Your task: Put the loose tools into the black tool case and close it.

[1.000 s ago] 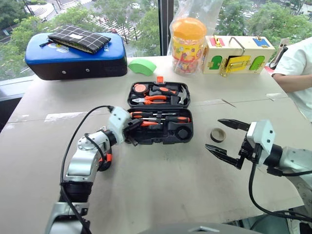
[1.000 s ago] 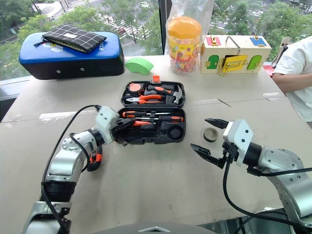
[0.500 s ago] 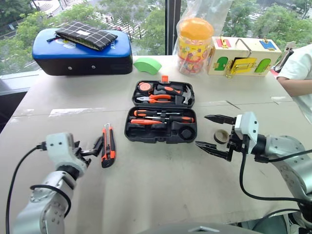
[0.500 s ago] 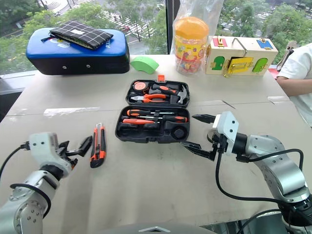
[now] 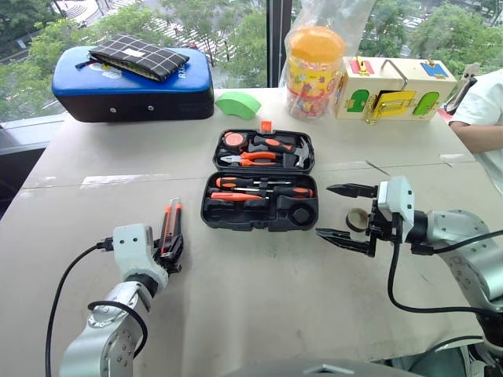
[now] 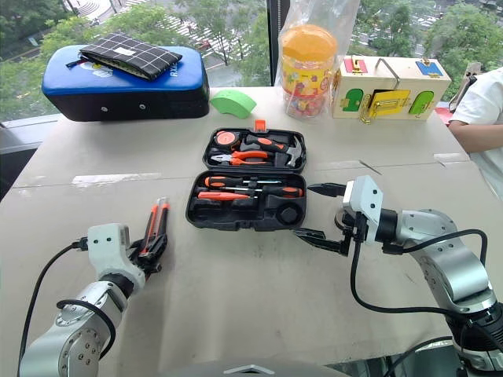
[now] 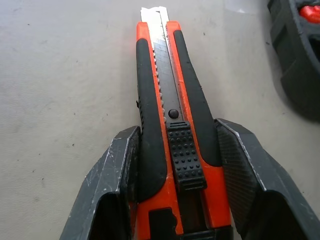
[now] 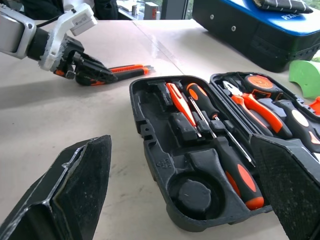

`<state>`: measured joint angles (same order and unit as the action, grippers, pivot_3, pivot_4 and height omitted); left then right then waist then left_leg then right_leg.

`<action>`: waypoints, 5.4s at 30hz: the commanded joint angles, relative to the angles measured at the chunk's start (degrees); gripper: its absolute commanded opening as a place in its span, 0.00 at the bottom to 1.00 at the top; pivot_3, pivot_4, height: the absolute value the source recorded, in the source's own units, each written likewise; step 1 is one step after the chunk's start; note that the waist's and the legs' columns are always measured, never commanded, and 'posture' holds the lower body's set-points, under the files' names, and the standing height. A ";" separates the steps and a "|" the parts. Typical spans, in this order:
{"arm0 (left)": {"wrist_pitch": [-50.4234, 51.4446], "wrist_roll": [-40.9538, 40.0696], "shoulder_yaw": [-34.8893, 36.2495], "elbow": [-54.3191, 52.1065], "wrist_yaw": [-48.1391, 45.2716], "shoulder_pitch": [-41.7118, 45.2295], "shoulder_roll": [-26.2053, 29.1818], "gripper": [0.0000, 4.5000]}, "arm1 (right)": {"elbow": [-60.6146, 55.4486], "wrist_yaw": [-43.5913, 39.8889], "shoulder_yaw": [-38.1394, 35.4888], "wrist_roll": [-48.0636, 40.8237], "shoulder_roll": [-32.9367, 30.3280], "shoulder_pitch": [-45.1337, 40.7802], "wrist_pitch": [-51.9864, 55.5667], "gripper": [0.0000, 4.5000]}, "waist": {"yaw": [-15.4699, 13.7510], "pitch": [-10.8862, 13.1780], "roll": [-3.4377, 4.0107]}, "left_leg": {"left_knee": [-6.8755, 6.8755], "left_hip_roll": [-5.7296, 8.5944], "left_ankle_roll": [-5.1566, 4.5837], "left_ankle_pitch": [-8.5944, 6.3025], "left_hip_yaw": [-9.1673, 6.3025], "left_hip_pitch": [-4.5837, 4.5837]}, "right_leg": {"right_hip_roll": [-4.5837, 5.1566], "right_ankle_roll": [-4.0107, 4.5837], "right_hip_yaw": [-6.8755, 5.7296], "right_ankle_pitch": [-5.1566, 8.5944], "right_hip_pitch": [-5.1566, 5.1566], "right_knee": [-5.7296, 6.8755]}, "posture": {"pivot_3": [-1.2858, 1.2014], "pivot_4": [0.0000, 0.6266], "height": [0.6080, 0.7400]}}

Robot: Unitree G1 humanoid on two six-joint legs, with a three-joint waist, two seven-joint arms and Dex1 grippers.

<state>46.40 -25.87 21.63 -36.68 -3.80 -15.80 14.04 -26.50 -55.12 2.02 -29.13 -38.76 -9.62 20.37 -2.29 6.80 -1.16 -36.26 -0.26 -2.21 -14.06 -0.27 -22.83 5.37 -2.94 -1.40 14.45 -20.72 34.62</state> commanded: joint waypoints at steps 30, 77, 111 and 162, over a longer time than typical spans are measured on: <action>-60.20 21.21 -39.47 71.30 -87.54 59.69 27.06 0.37 | -15.01 10.46 -11.52 0.15 -1.64 19.04 -0.21 1.00 | 0.10 0.22 -0.37 | -0.13 0.01 -0.54 0.03 0.30 -0.09 | -0.51 -0.08 -0.17 0.01 -0.01 -0.08 | 0.52 0.24 1.00; -24.01 1.99 -19.64 39.64 -58.55 33.10 24.41 0.01 | -11.82 14.95 -7.92 6.78 -2.00 14.34 1.97 1.00 | 1.49 -0.63 0.18 | -0.02 -0.11 -0.46 0.03 0.25 0.14 | -0.02 -0.14 0.31 0.08 -0.03 0.13 | 0.52 0.24 1.00; -15.28 -15.14 -3.46 0.60 -53.73 -0.66 32.56 0.75 | 1.12 13.25 15.33 2.86 4.71 -25.81 45.39 0.01 | 1.50 0.05 0.15 | 0.17 -0.04 -0.42 0.01 0.23 -0.07 | -0.05 -0.06 0.29 0.05 -0.25 -0.10 | 0.52 0.24 1.00; -19.81 10.28 -18.21 95.68 -21.73 71.32 16.52 0.63 | 89.21 31.38 -0.48 18.42 27.35 -60.30 10.21 0.86 | 2.96 0.14 -0.43 | 0.51 0.61 0.13 0.42 0.22 -0.01 | -0.48 -0.31 -0.32 -0.16 -0.41 0.30 | 0.52 0.24 1.00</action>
<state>29.12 -18.42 4.42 52.66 -22.54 54.62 31.19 58.15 -24.16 3.41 -11.40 -11.46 -68.45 34.48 0.67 6.93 -1.59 -35.75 0.34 -2.08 -13.64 -0.05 -22.84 4.90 -3.26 -1.72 14.28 -21.12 34.92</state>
